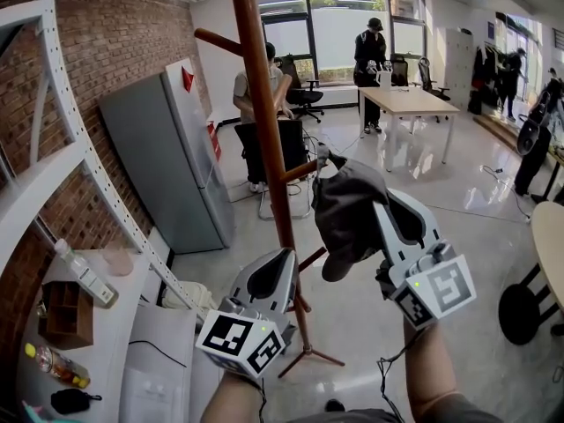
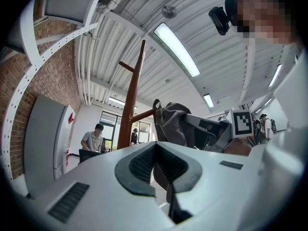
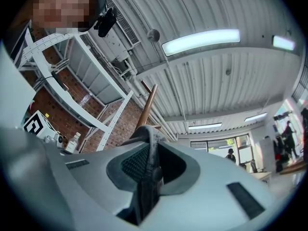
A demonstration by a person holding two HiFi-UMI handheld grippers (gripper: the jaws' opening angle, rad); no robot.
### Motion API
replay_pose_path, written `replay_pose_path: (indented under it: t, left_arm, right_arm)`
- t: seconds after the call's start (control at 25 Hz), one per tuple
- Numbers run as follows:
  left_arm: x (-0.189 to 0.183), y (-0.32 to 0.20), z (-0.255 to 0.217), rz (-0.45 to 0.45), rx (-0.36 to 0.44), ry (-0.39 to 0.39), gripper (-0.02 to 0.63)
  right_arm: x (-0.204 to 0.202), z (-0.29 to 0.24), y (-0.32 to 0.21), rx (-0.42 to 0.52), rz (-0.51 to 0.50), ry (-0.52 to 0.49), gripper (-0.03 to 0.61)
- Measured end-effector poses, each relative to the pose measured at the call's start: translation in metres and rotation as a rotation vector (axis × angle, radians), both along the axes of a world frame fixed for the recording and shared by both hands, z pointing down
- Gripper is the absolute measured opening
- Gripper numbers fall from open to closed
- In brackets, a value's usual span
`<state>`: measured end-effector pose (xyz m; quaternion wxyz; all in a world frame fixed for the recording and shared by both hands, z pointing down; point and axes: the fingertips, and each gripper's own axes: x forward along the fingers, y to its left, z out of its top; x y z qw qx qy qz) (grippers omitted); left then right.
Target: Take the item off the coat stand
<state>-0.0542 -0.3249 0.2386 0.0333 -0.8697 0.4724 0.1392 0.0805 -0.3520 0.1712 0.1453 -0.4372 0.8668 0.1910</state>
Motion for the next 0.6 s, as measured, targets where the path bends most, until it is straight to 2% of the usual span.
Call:
replay_pose_path:
  t: [0.12, 0.28, 0.48, 0.6]
  left_arm:
    - [0.007, 0.002, -0.003, 0.016, 0.0, 0.0, 0.007]
    - [0.016, 0.007, -0.001, 0.039, -0.005, -0.003, 0.008]
    - [0.022, 0.012, 0.009, 0.059, -0.022, 0.0, 0.008]
    - [0.021, 0.012, 0.015, 0.063, -0.035, -0.001, 0.008]
  right_arm:
    - [0.013, 0.001, 0.002, -0.005, 0.013, -0.034, 0.049]
    - [0.023, -0.005, 0.013, 0.006, 0.048, -0.026, 0.049]
    - [0.026, 0.02, 0.016, -0.031, 0.044, -0.037, 0.049]
    - [0.021, 0.03, 0.018, -0.053, 0.055, -0.006, 0.049]
